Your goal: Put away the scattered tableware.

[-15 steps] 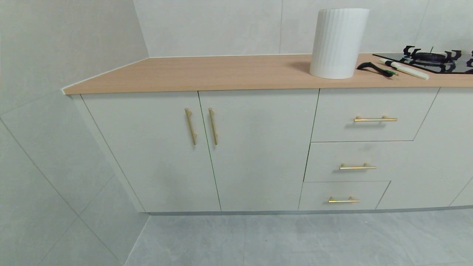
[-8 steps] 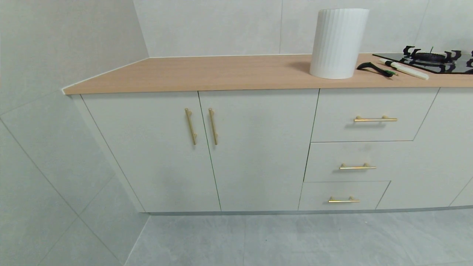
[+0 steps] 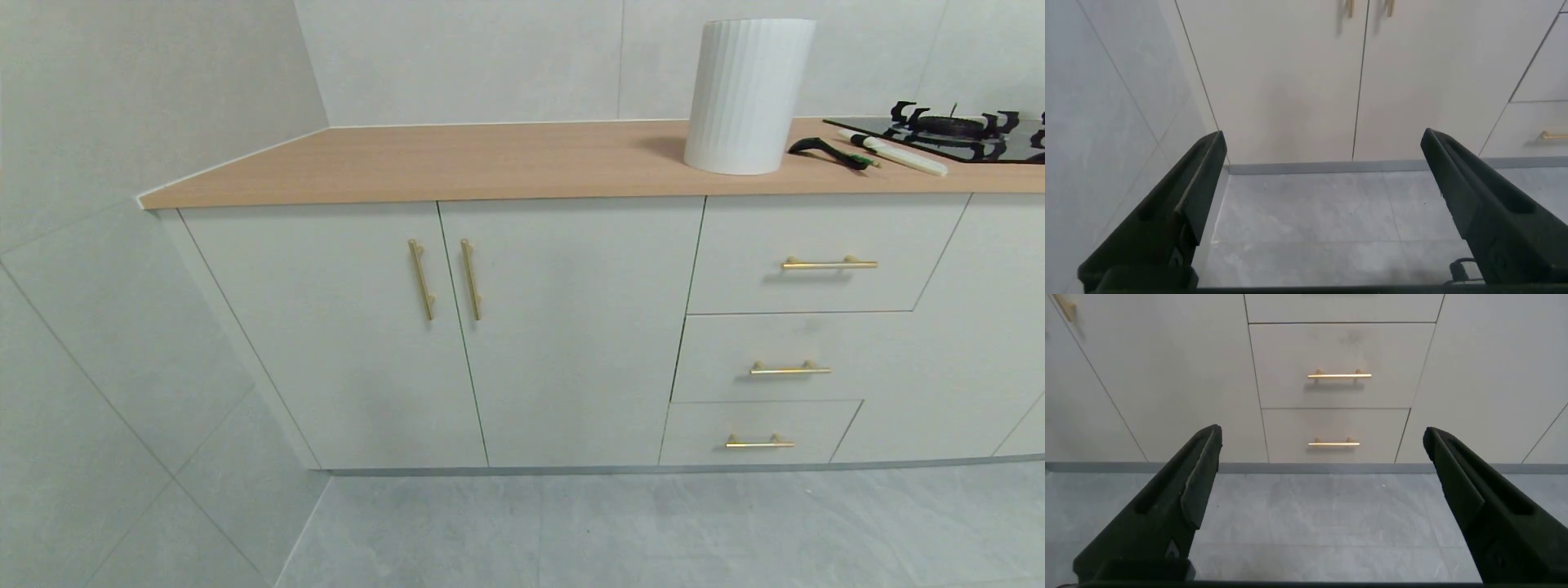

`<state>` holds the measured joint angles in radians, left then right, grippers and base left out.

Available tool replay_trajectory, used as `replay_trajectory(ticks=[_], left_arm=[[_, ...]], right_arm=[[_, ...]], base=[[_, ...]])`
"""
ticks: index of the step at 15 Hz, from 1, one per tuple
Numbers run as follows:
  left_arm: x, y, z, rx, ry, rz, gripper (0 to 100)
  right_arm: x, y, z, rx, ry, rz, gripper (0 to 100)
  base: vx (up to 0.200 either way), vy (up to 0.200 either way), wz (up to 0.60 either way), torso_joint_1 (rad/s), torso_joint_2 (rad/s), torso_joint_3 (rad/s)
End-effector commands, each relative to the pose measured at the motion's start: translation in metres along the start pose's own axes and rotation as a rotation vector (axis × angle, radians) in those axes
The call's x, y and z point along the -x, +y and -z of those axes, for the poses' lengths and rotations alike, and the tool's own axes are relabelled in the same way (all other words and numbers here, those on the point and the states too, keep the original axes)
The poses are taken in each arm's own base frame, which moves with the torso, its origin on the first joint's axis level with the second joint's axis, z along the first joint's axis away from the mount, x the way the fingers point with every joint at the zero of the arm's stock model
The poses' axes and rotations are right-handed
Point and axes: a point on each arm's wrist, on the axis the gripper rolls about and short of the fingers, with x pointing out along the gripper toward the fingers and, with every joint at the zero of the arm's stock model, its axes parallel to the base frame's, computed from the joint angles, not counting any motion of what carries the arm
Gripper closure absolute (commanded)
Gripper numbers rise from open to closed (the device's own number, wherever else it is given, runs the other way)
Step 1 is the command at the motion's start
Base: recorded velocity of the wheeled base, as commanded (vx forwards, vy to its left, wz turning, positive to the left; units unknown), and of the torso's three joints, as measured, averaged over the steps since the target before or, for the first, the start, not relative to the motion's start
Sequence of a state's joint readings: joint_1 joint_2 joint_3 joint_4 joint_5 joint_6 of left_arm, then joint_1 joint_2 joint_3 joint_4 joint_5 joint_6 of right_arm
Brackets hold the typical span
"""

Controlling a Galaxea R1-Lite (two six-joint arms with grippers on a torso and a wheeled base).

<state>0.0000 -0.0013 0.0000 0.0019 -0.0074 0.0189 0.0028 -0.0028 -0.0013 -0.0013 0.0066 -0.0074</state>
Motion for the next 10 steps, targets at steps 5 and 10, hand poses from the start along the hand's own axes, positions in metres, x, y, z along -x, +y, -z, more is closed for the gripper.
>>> replay_trajectory(ticks=[5,10], left_arm=[[-0.0001,0.0000,-0.0001,0.008,0.001,0.000,0],[-0.0001,0.0000,-0.0001,0.008,0.001,0.000,0]], right_arm=[[-0.0002,0.0000,-0.0002,0.002,0.002,-0.001,0],[-0.0002,0.0000,-0.0002,0.000,0.002,-0.001,0]], base=[[0.000,0.000,0.00,0.000,0.00,0.000],[0.000,-0.040,0.00,0.000,0.00,0.000]])
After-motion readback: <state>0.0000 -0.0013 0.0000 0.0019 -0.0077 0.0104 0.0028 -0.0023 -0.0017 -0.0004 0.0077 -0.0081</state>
